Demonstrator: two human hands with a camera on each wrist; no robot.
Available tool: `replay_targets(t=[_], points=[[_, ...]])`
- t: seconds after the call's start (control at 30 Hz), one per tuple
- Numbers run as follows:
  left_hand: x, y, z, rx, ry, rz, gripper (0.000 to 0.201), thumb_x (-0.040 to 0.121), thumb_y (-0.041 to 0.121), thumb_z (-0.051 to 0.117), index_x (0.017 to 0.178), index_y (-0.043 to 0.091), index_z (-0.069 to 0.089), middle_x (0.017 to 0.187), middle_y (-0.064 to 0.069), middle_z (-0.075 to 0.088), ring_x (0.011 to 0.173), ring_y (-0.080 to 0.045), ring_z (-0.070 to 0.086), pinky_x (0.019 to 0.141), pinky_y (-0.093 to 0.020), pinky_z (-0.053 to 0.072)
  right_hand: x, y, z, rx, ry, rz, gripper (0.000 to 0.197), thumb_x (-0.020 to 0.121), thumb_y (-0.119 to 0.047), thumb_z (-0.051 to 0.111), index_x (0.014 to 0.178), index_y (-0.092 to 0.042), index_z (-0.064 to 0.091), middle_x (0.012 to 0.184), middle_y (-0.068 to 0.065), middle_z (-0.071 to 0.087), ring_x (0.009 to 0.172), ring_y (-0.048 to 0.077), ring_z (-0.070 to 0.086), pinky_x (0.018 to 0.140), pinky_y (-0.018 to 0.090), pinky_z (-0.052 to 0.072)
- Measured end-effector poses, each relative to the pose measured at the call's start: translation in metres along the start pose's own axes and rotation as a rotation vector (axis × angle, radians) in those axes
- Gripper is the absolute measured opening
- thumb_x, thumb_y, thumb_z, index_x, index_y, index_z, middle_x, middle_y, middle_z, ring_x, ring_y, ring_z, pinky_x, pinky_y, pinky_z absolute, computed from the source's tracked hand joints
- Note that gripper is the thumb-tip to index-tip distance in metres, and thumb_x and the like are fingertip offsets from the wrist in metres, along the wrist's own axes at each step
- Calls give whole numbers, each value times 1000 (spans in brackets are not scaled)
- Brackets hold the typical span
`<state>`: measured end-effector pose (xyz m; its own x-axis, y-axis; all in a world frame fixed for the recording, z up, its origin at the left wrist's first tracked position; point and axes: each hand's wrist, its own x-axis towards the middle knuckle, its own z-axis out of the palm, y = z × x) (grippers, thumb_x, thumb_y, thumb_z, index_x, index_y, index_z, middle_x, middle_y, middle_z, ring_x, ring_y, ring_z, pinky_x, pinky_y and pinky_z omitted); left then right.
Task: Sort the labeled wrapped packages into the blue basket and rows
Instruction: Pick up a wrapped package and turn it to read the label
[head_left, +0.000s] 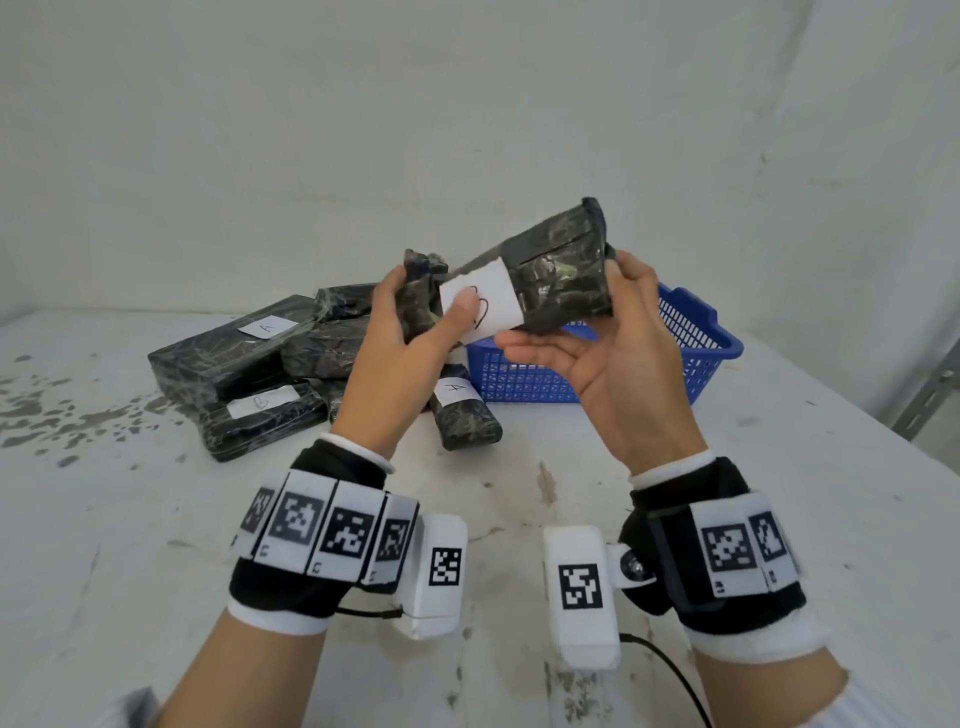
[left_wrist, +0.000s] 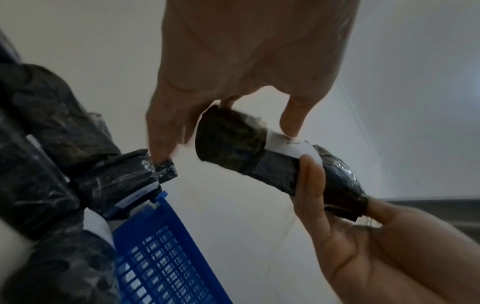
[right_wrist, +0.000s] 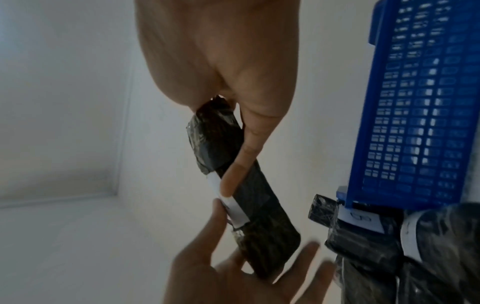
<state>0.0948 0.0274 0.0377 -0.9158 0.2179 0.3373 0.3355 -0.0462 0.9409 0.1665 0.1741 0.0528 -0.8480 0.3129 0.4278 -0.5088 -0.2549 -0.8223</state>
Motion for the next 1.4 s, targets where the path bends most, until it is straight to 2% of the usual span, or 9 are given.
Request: replay_targets(t=[0.1, 0.23, 0.33, 0.43, 0.57, 0.77, 1.0, 1.23, 1.4], points=[[0, 1, 0, -113, 64, 7, 85, 68, 50, 75, 140, 29, 36, 129, 4, 56, 114, -16, 61, 91, -39, 56, 5, 0, -7, -124, 1, -51, 42, 109, -25, 35, 146, -45, 29, 126, 15, 67, 85, 32, 74, 64, 35, 59], [4, 2, -8, -87, 188, 45, 90, 56, 68, 79, 130, 35, 39, 128, -2, 59, 112, -21, 63, 96, -44, 52, 8, 2, -8, -269, 30, -92, 38, 107, -32, 42, 144, -26, 49, 134, 5, 63, 117, 23, 65, 84, 34, 56], [4, 3, -11, -161, 166, 66, 75, 76, 53, 73, 138, 27, 39, 130, -4, 57, 107, -13, 64, 94, -40, 54, 6, 3, -8, -326, 51, -101, 37, 100, -19, 60, 135, -27, 53, 120, 10, 69, 110, 20, 69, 98, 42, 55], [5, 5, -12, -177, 152, 101, 61, 88, 35, 66, 142, 23, 39, 132, -8, 58, 110, -18, 64, 89, -34, 55, 4, 3, -10, -326, 14, -117, 50, 97, -12, 62, 141, -31, 46, 120, 11, 70, 112, 21, 68, 102, 42, 53], [3, 9, -11, -159, 168, 107, 78, 72, 58, 67, 136, 18, 48, 126, -3, 64, 114, -18, 63, 99, -44, 51, 3, 0, -8, -371, -12, -97, 65, 89, -14, 71, 146, -27, 42, 117, -4, 70, 110, 12, 69, 97, 30, 55], [4, 9, -12, -140, 130, 114, 69, 68, 55, 69, 123, 13, 60, 116, -2, 69, 108, -19, 66, 95, -46, 53, 5, 6, -10, -431, -4, -75, 82, 73, -24, 84, 143, -30, 41, 126, 2, 64, 109, 14, 69, 93, 31, 57], [1, 9, -11, 8, 88, 75, 71, 66, 42, 85, 125, 16, 56, 115, 3, 68, 106, -12, 65, 96, -39, 53, 5, 10, -11, -457, 22, -114, 77, 76, -16, 85, 138, -28, 41, 118, -3, 60, 105, 12, 68, 93, 39, 58], [-4, 11, -6, 93, 101, 130, 87, 64, 37, 85, 136, 19, 41, 118, 13, 59, 106, 5, 57, 96, -24, 49, 3, 13, -10, -468, 47, -152, 72, 77, -17, 85, 134, -29, 42, 118, -1, 60, 102, 9, 69, 85, 31, 60], [-5, 13, -5, 38, 116, 109, 78, 69, 48, 77, 133, 19, 44, 116, 12, 62, 106, 1, 60, 97, -28, 50, 4, 11, -9, -380, 59, -153, 54, 84, -14, 78, 126, -25, 47, 116, 5, 64, 95, 9, 71, 76, 24, 58]])
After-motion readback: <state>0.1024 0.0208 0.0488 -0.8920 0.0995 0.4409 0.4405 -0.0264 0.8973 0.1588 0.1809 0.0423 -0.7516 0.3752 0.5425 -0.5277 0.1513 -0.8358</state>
